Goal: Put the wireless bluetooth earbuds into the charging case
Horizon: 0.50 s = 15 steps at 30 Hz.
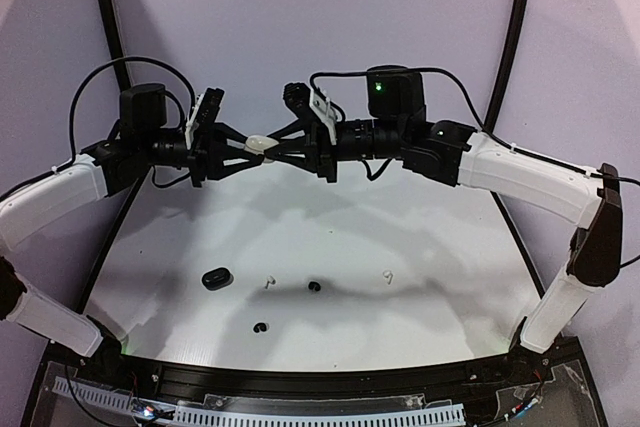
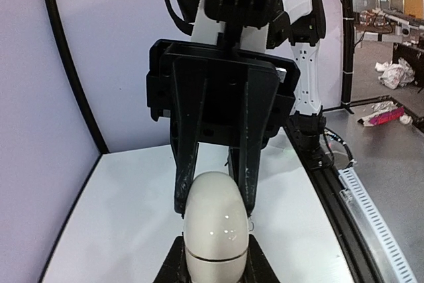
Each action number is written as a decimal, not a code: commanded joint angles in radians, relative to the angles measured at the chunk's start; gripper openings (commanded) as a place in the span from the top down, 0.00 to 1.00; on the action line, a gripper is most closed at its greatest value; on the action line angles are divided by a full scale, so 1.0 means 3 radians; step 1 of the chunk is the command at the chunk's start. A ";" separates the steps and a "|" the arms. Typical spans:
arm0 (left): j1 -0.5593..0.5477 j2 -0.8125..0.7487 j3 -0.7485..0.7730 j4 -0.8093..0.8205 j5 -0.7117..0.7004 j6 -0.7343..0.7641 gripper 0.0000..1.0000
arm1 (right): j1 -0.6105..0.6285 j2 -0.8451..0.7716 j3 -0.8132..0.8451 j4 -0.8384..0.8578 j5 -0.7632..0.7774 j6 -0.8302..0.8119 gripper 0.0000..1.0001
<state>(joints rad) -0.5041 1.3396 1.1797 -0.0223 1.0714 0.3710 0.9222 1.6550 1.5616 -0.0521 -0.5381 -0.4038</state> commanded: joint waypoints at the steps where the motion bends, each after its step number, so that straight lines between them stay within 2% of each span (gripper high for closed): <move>1: -0.0022 -0.0003 0.0094 -0.0051 0.0095 -0.0031 0.92 | -0.0011 0.0021 0.0087 0.0089 0.0019 -0.0042 1.00; 3: -0.0022 -0.0006 0.0093 -0.0092 0.0088 0.0006 0.98 | -0.0013 0.0016 0.0087 0.0117 0.0031 -0.0010 1.00; 4: -0.0022 -0.0009 0.0090 -0.0098 0.0083 0.0011 0.98 | -0.0014 0.0016 0.0083 0.0150 0.0063 0.0013 0.95; 5: -0.0022 -0.0015 0.0085 -0.0100 0.0075 0.0023 0.99 | -0.0014 0.0016 0.0075 0.0158 0.0111 0.0076 0.79; 6: -0.0022 -0.0016 0.0078 -0.0097 0.0070 0.0030 0.99 | -0.0013 0.0016 0.0066 0.0225 0.0152 0.0113 0.68; 7: -0.0022 -0.0019 0.0067 -0.0096 0.0067 0.0038 0.99 | -0.0018 0.0016 0.0055 0.0276 0.0172 0.0130 0.62; 8: -0.0022 -0.0025 0.0056 -0.0086 0.0061 0.0055 0.99 | -0.0016 0.0020 0.0047 0.0319 0.0189 0.0157 0.49; 10: -0.0022 -0.0035 0.0052 -0.0063 0.0065 0.0074 0.99 | -0.0019 0.0053 0.0064 0.0330 0.0206 0.0189 0.38; 12: -0.0022 -0.0036 0.0051 -0.0041 0.0094 0.0061 0.99 | -0.0024 0.0099 0.0106 0.0297 0.0244 0.0208 0.32; 15: -0.0022 -0.0035 0.0048 -0.0007 0.0133 0.0022 0.99 | -0.0036 0.0141 0.0142 0.0265 0.0295 0.0208 0.30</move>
<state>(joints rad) -0.5053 1.3407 1.1820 -0.0277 1.0817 0.3847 0.9211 1.6699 1.5742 0.0082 -0.4850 -0.3573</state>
